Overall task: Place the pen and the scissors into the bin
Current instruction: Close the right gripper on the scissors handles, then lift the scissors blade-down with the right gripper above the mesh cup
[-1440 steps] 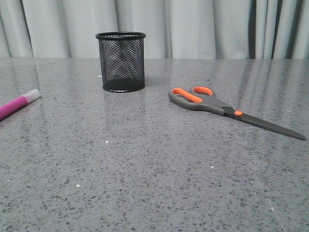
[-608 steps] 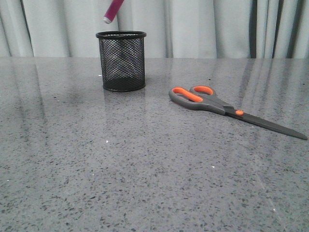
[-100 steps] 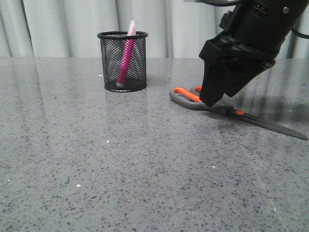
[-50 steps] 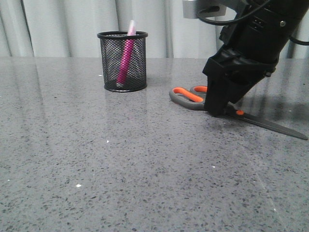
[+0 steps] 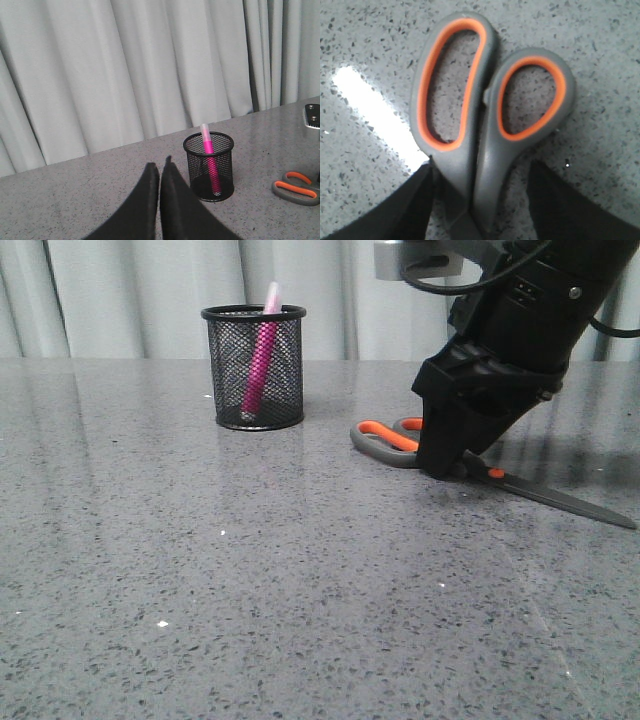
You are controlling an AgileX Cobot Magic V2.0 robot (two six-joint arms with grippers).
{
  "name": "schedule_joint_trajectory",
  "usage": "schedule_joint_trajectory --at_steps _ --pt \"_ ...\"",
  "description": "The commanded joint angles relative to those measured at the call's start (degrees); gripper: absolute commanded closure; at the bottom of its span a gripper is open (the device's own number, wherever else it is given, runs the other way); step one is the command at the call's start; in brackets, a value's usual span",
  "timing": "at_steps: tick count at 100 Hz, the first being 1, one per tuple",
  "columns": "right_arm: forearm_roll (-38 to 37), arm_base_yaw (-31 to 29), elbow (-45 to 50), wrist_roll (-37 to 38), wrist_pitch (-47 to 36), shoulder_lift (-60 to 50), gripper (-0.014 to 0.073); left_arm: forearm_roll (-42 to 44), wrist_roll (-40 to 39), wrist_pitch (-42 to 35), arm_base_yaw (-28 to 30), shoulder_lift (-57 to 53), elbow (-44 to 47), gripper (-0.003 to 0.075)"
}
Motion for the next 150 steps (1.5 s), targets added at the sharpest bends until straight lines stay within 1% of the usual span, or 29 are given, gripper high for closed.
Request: schedule_joint_trajectory --at_steps 1,5,24,33,46,55,62,74,82,92,106,127,150 --pt "-0.2 0.0 -1.1 -0.7 -0.1 -0.9 0.0279 -1.8 -0.5 -2.9 0.2 0.6 -1.3 0.0742" --pt "-0.2 0.0 -1.1 -0.7 0.1 -0.9 0.0321 -1.8 -0.5 -2.9 0.2 0.6 -1.3 0.0742" --pt "-0.2 0.0 -1.1 -0.7 0.9 -0.9 0.0575 -1.8 -0.5 -2.9 0.2 0.6 -1.3 0.0742" --pt "-0.2 0.0 -1.1 -0.7 1.5 -0.9 0.0667 -1.8 -0.5 -2.9 0.2 0.6 -1.3 0.0742" --pt "0.3 0.0 -1.1 -0.7 2.0 -2.0 0.0669 -1.8 -0.5 -2.9 0.2 0.6 -1.3 0.0742" --pt "2.8 0.0 -1.1 -0.7 0.7 -3.8 0.0669 -1.8 -0.5 -2.9 0.2 0.6 -1.3 0.0742" --pt "6.3 0.0 -1.0 -0.7 -1.3 -5.9 0.0669 -1.8 -0.5 -2.9 0.2 0.6 -1.3 0.0742" --pt "15.2 0.0 -0.7 -0.8 -5.3 -9.9 0.0669 -2.0 -0.5 -2.9 0.2 0.6 -1.3 0.0742" --pt "19.5 0.9 0.7 -2.2 -12.6 -13.4 0.0669 -2.2 -0.5 -2.9 0.2 0.6 -1.3 0.0742" --pt "21.8 2.6 3.3 -2.8 -22.9 -17.2 0.0669 -2.3 -0.5 -2.9 0.2 0.6 -1.3 0.0742" --pt "21.8 5.1 4.2 -2.8 -33.0 -19.1 0.0669 -2.6 -0.5 -2.9 0.2 0.6 -1.3 0.0742" --pt "22.1 8.8 4.2 -2.8 -43.5 -19.0 0.0669 -2.7 -0.5 -2.9 0.2 0.6 -1.3 0.0742" --pt "22.1 12.7 4.1 -2.8 -60.9 -16.3 0.0669 -2.7 -0.5 -2.9 0.2 0.6 -1.3 0.0742"
